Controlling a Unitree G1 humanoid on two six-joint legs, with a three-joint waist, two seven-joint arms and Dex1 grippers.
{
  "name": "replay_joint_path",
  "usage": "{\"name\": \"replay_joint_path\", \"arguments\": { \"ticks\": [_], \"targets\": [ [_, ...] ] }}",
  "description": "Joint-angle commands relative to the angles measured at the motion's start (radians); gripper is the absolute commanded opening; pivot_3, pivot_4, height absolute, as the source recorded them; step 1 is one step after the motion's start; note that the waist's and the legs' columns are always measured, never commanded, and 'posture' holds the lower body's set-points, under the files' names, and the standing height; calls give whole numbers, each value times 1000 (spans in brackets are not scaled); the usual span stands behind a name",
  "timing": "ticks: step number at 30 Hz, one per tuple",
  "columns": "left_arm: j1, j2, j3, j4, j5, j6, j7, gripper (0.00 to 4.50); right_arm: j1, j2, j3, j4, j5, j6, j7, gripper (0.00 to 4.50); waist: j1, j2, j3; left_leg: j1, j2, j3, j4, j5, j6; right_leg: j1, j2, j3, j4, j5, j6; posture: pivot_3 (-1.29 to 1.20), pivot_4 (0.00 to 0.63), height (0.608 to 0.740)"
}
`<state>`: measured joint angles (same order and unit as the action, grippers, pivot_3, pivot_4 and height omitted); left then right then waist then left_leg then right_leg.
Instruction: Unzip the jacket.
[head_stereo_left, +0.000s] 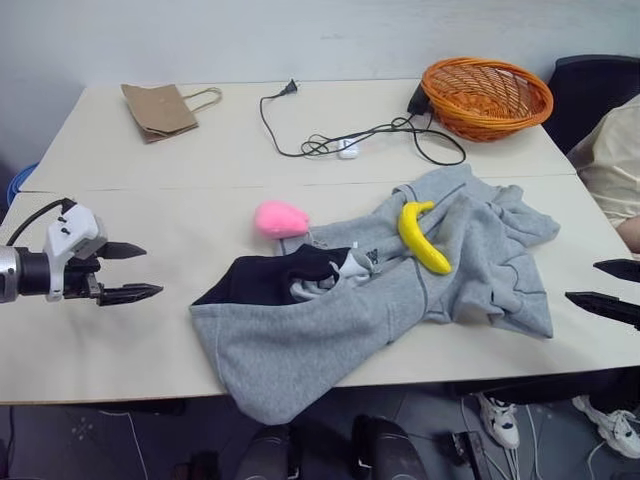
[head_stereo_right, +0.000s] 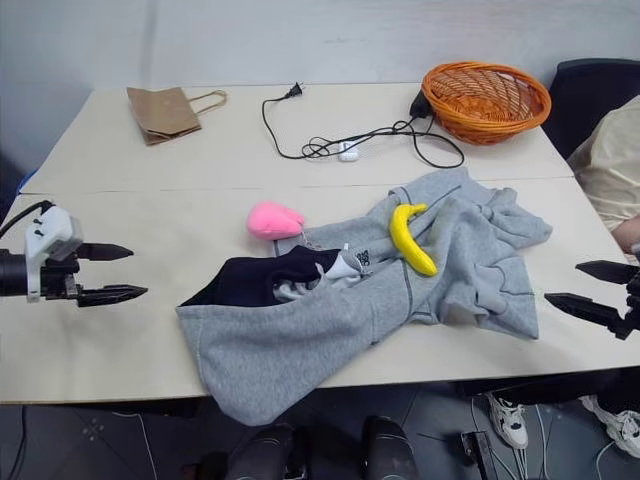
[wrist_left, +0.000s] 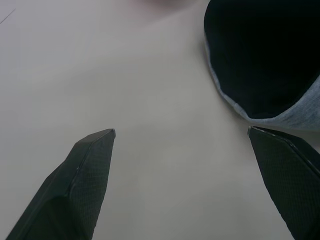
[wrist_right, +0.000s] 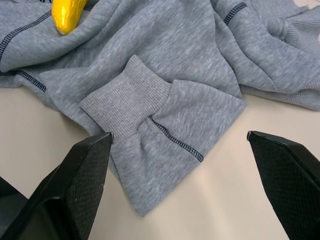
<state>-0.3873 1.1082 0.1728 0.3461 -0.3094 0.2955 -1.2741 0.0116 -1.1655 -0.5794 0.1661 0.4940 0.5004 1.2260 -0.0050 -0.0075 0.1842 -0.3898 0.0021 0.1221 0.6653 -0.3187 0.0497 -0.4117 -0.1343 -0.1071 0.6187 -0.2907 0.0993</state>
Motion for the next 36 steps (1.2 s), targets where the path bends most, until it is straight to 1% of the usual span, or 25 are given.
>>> {"name": "replay_joint_path", "arguments": {
  "ticks": [1,6,11,15,19,22,24,27,29,31,32,34,35,36],
  "targets": [
    [-10,-11,-4,-17,9,-7,8,4472,43,-15,-88,-32,2,5,22,4500,2,0,0,0,0,0,0,0,0,0,0,0,0,0,0,0,150,740],
    [-35,-27,-10,-13,19,-14,22,4472,67,-8,-115,-44,-2,10,15,4500,5,0,0,0,-1,0,1,0,1,1,-1,1,0,0,0,0,150,740],
    [-40,-38,-19,-44,6,3,11,4472,63,6,-86,-56,-14,-5,-7,4500,3,0,0,0,-1,0,1,0,1,1,-1,1,0,0,0,0,150,740],
    [-55,-44,-24,-60,4,28,14,4472,40,25,-69,-93,6,35,-44,4500,3,0,0,0,-1,0,2,0,1,1,0,0,1,0,0,0,150,740],
    [-60,-56,-17,-127,-54,132,-5,4472,15,64,-94,-157,42,121,-118,4500,3,0,0,0,-1,0,2,0,1,1,0,1,1,0,0,0,150,740],
    [-107,-86,4,-226,-168,278,-13,4472,10,93,-115,-291,111,213,-163,4500,6,0,0,0,0,0,3,0,1,1,0,1,2,0,0,0,150,740],
    [-159,-118,2,-285,-244,384,4,4472,-21,119,-106,-390,174,288,-224,4500,9,0,0,-1,0,-1,5,0,2,2,0,0,3,0,0,0,150,740],
    [-226,-183,-17,-400,-357,514,35,4472,-106,167,-45,-559,279,412,-362,4500,9,0,0,-1,0,-3,10,0,1,3,0,0,4,0,0,0,150,740],
    [-262,-225,-48,-467,-384,564,72,4472,-182,216,3,-640,327,492,-486,4500,7,0,0,-1,0,-4,12,0,1,4,0,0,5,0,1,0,150,740],
    [-283,-234,-102,-530,-403,609,59,4472,-255,286,56,-699,362,575,-630,4500,6,-1,0,-1,1,-4,13,-1,0,4,1,0,5,0,0,0,150,740],
    [-287,-240,-124,-561,-400,601,53,4472,-274,318,76,-731,379,599,-680,4500,6,0,0,-2,1,-4,13,-1,0,4,1,0,5,0,0,0,150,740],
    [-304,-277,-150,-586,-372,578,106,4500,-289,380,118,-803,416,628,-755,4105,6,0,0,-2,1,-4,13,-1,0,3,2,0,5,0,0,0,150,740],
    [-310,-294,-157,-592,-366,575,129,4500,-296,411,126,-823,434,642,-793,3790,6,0,0,-2,0,-4,13,-1,0,3,3,1,5,0,0,0,150,740],
    [-314,-315,-164,-598,-361,569,150,4500,-301,447,151,-842,436,652,-838,3628,7,0,0,-2,0,-4,13,-1,0,3,3,0,5,0,0,0,150,740]
  ]
}}
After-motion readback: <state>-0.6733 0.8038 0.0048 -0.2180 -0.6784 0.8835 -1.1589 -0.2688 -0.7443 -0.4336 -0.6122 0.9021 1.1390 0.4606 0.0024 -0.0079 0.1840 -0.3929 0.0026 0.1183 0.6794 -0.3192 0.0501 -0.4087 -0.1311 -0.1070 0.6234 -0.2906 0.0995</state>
